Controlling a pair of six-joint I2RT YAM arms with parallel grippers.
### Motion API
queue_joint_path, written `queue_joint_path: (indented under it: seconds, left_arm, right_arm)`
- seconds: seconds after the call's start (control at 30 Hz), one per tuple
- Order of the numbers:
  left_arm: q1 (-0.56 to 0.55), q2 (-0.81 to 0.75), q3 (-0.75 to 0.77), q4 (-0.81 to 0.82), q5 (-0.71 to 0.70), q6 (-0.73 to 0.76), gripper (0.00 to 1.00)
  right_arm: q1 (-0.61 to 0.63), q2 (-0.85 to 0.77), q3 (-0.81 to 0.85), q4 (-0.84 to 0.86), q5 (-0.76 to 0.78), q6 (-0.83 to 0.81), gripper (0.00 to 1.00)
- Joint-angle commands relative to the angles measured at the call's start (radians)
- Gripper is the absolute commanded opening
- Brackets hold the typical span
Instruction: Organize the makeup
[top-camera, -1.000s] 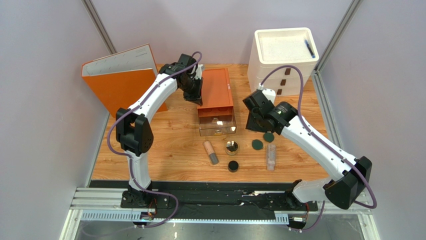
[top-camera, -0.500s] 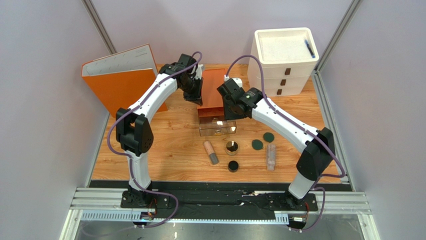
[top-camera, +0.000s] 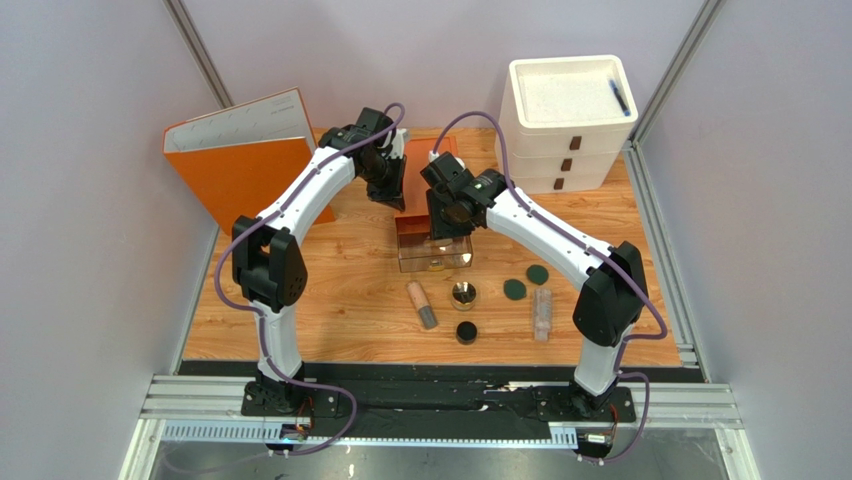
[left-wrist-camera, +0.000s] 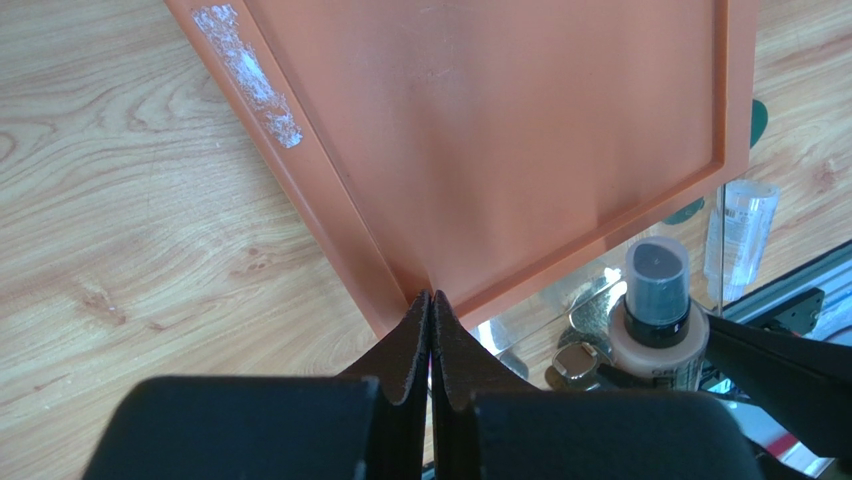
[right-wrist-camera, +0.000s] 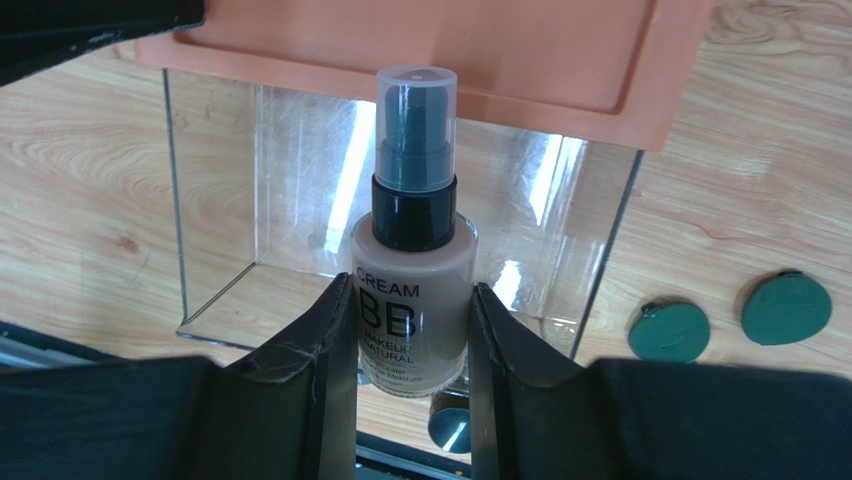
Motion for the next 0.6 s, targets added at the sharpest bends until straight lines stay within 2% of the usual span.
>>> queue_joint_path:
  seconds: [0.0, 0.1, 0.2, 0.47, 0.53, 0.57]
  left_arm:
    - [0.012, 0.050, 0.002, -0.109, -0.104, 0.048, 0.00]
    - [0.012, 0.053, 0.007, -0.111, -0.104, 0.048, 0.00]
    - [0.012, 0.053, 0.005, -0.111, -0.103, 0.048, 0.00]
    - [0.012, 0.050, 0.001, -0.111, -0.106, 0.050, 0.00]
    - [0.010, 0.048, -0.001, -0.109, -0.107, 0.050, 0.00]
    - [0.010, 0.047, -0.001, -0.109, -0.106, 0.048, 0.00]
  right_arm:
    - [0.008, -0.043, -0.005, 0.027, -0.061, 0.013, 0.37]
    - [0.008, -0.086, -0.038, 0.033, -0.024, 0.033, 0.49]
    - [0.008, -0.137, -0.057, 0.024, 0.048, 0.048, 0.55]
    - [-0.021, -0.319, -0.174, -0.071, 0.270, 0.158, 0.56]
    - [-0.049, -0.363, -0.278, -0.100, 0.278, 0.208, 0.56]
    - [-0.089, -0.390, -0.330, -0.112, 0.271, 0.241, 0.61]
